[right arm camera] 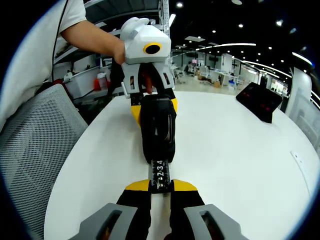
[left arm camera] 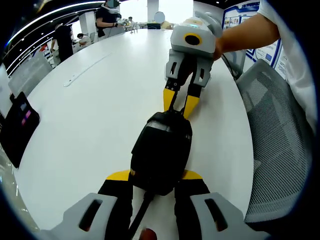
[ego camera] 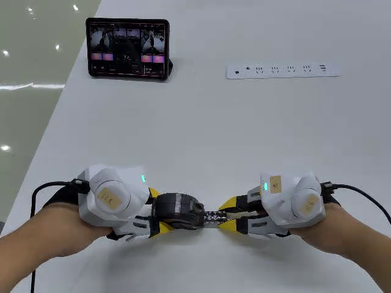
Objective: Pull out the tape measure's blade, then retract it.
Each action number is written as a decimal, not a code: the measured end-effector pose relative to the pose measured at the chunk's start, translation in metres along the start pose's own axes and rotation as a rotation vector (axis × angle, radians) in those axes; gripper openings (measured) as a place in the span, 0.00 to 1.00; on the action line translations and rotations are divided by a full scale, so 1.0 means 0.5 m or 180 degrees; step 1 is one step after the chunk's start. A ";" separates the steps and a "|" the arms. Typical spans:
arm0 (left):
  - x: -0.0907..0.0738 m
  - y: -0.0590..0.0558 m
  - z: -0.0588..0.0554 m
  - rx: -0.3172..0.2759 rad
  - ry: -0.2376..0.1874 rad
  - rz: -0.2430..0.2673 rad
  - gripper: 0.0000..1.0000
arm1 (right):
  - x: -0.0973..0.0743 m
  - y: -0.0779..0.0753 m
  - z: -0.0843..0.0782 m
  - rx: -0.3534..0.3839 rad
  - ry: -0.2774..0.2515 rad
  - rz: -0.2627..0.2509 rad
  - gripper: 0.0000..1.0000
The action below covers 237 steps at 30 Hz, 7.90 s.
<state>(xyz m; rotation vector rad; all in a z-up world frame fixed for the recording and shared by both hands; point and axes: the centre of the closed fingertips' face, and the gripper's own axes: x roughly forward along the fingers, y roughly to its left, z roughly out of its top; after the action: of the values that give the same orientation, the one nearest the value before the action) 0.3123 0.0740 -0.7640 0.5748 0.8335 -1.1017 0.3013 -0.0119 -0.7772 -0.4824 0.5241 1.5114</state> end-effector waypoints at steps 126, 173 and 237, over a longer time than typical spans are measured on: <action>0.001 -0.001 0.000 0.0038 0.0084 0.0047 0.27 | -0.242 -0.004 -0.183 0.0123 0.0552 -0.0209 0.09; 0.001 -0.003 0.003 0.0046 0.0101 0.0067 0.27 | -0.316 0.002 -0.242 0.0198 0.0848 -0.0281 0.10; -0.017 -0.015 0.028 -0.0409 -0.0136 0.0332 0.44 | -0.334 0.001 -0.203 0.0516 0.0779 -0.0480 0.27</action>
<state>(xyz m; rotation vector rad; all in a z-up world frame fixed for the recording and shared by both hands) 0.3075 0.0653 -0.7489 0.4805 0.8218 -0.9550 0.2996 -0.2061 -0.7583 -0.5706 0.7777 1.2615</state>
